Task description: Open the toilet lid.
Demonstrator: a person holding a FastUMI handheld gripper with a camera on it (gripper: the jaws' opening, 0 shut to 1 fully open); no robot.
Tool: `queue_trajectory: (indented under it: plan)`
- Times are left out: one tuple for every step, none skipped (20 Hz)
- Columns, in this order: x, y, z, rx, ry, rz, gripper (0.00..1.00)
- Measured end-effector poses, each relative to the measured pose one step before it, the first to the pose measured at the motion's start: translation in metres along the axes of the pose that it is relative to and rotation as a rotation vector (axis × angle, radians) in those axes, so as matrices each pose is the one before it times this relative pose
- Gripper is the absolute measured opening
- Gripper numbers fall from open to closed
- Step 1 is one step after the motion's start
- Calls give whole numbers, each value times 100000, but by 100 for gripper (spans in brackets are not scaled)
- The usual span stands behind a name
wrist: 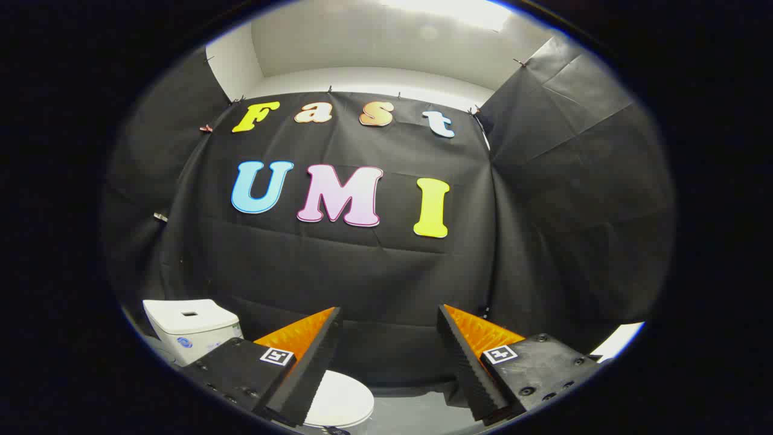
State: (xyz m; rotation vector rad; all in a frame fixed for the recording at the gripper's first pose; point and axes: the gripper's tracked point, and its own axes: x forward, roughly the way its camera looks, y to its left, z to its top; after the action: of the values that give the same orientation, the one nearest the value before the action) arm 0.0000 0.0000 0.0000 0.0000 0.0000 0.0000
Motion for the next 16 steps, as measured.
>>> queue_trajectory:
  plan:
    - [-178,28,46,896,172,148,98]
    - [-71,34,64,376,45,-72,98]
    - [-143,-105,-78,-860,102,-327,98]
    - [-3,-74,29,-1097,-297,-63,98]
    - [-112,109,230,-1260,-522,526,98]
    - [-12,-83,318,-1640,-940,100,98]
    - [-135,-23,372,-1326,-1071,45,98]
    - [-141,85,139,-703,-384,177,98]
    - [-263,126,99,-66,103,287,98]
    - [-196,98,40,114,-50,568,98]
    - [-179,58,107,-430,-346,-169,98]
    - [-112,-47,81,-812,-628,-334,98]
    - [-94,30,-61,-469,-84,-98,98]
    - [38,118,-141,455,413,-68,98]
    - [22,234,-217,1477,856,34,98]
    - [91,211,-243,1373,944,-259,98]
